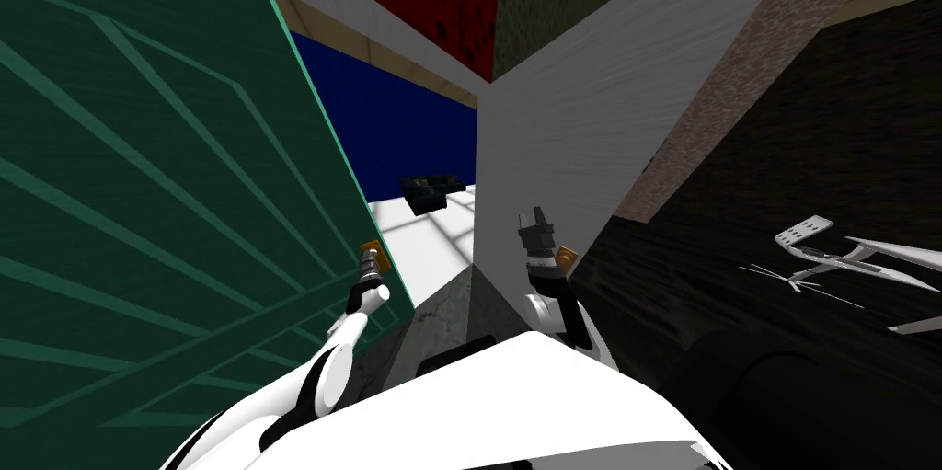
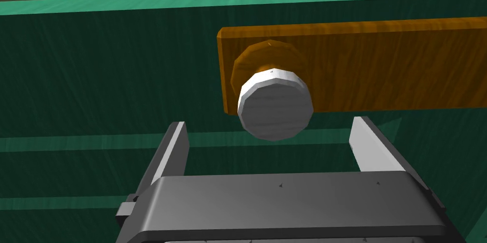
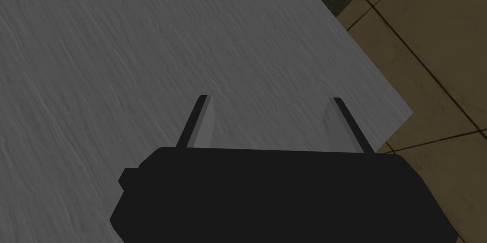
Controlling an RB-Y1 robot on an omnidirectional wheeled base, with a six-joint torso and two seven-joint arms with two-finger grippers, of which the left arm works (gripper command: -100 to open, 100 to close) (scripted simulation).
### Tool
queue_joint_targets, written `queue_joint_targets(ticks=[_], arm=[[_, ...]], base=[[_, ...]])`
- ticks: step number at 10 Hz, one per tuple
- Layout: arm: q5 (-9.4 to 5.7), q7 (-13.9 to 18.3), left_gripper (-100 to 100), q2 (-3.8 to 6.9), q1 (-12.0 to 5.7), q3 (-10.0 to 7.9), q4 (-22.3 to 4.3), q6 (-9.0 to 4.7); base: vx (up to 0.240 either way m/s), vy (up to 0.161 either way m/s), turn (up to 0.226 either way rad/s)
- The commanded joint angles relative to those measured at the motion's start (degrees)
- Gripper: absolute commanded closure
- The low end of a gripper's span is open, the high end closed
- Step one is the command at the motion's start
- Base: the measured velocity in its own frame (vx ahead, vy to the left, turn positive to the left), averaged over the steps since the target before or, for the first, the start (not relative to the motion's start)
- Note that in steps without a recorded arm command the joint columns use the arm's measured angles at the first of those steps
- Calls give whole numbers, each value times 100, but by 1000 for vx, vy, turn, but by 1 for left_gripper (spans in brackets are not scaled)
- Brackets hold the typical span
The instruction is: Pull the door open
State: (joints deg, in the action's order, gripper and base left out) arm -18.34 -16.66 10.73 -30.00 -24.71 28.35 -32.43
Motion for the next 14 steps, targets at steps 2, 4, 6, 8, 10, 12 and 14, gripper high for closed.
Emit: queue_joint_targets(ticks=[2,4,6,8,10,12,14], arm=[[-10,269,-100,265,138,22,26,50],[-2,309,-100,295,66,42,-131,-39],[-2,309,100,295,66,42,-131,-39],[-2,309,100,295,66,42,-131,-39],[-2,309,100,295,66,42,-131,-39],[49,418,100,309,80,148,-119,-5],[109,555,100,330,92,275,-96,29]], base=[[151,16,-102],[78,27,-10],[-6,-2,-1],[-14,-4,-3],[-3,-1,0],[-139,19,-67],[-214,23,-102]])
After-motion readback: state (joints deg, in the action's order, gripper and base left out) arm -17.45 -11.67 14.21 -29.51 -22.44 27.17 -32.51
